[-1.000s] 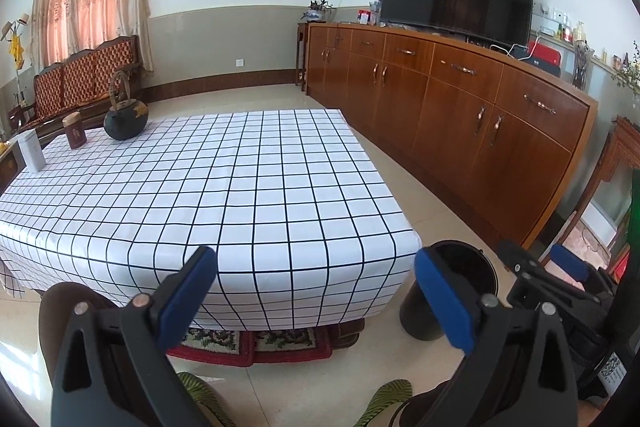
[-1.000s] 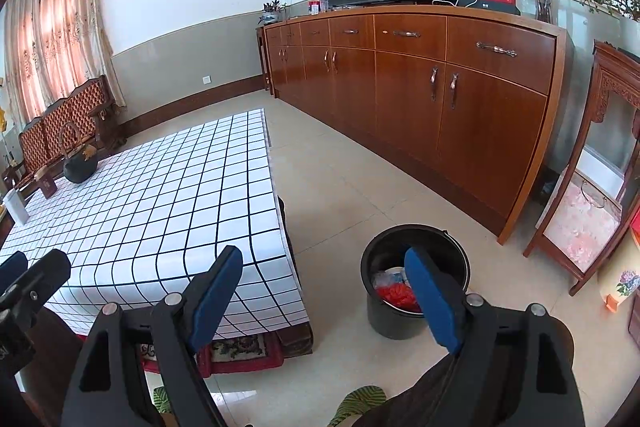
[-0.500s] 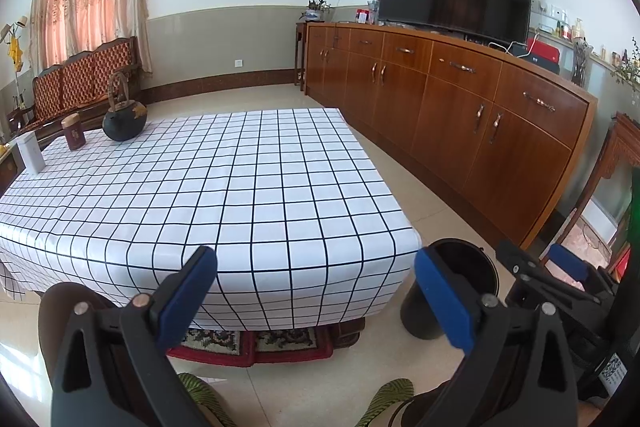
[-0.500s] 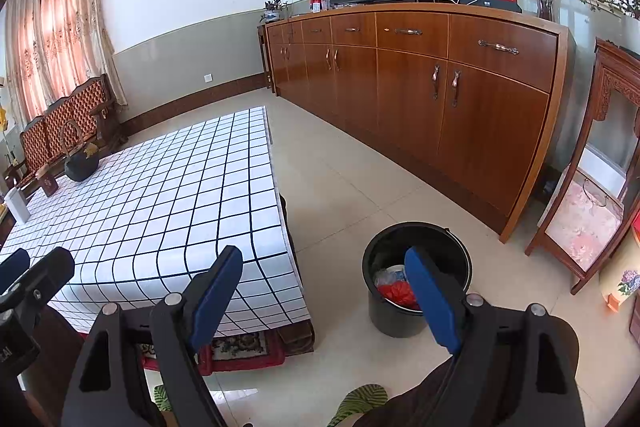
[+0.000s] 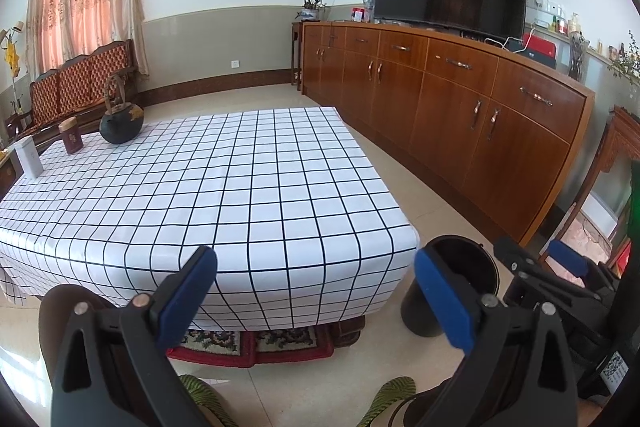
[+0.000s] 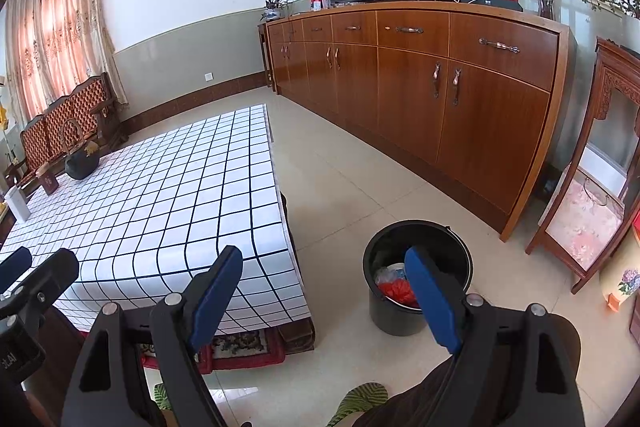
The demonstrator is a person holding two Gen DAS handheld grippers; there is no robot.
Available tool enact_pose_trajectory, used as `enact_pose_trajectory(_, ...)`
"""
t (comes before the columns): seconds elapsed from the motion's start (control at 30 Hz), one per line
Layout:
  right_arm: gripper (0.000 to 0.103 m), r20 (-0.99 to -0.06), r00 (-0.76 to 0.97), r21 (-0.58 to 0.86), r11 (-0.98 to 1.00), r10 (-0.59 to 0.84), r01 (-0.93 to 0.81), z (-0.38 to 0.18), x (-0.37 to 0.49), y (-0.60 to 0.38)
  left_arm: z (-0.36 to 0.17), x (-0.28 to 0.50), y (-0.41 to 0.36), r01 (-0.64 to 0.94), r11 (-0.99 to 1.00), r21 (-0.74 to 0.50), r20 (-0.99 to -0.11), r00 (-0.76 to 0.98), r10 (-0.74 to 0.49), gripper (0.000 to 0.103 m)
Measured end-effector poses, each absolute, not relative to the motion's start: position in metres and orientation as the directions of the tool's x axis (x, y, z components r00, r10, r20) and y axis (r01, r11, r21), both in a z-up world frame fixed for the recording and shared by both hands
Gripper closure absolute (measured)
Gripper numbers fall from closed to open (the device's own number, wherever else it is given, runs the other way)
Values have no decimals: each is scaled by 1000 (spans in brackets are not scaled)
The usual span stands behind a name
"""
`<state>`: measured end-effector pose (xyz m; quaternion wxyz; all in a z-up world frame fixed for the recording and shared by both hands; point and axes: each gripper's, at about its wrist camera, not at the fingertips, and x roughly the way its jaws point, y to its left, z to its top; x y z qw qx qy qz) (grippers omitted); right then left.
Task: Collect trash
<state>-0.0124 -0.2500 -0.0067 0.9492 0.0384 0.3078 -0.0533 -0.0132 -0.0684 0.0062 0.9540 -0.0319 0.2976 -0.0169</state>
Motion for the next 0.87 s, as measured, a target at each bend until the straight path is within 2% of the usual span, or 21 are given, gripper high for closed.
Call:
enact_pose_trajectory(0.63,18,-584,808,41,990,-86,135,-7,-14,-251,3,-7,-72,48,994,-95,-576,812,-95,3)
enact_pose_trajectory(0.77,18,-585,806,40,989,-90,140,-8,-14,-252,4,-9,-74,100,987,-123,-557,816,-152,4)
enact_pose_trajectory(0.87,18,-585,806,37,989,-94,143,-8,-14,-253,6,-11,-80,111,989,-102,-547,824,-149,4)
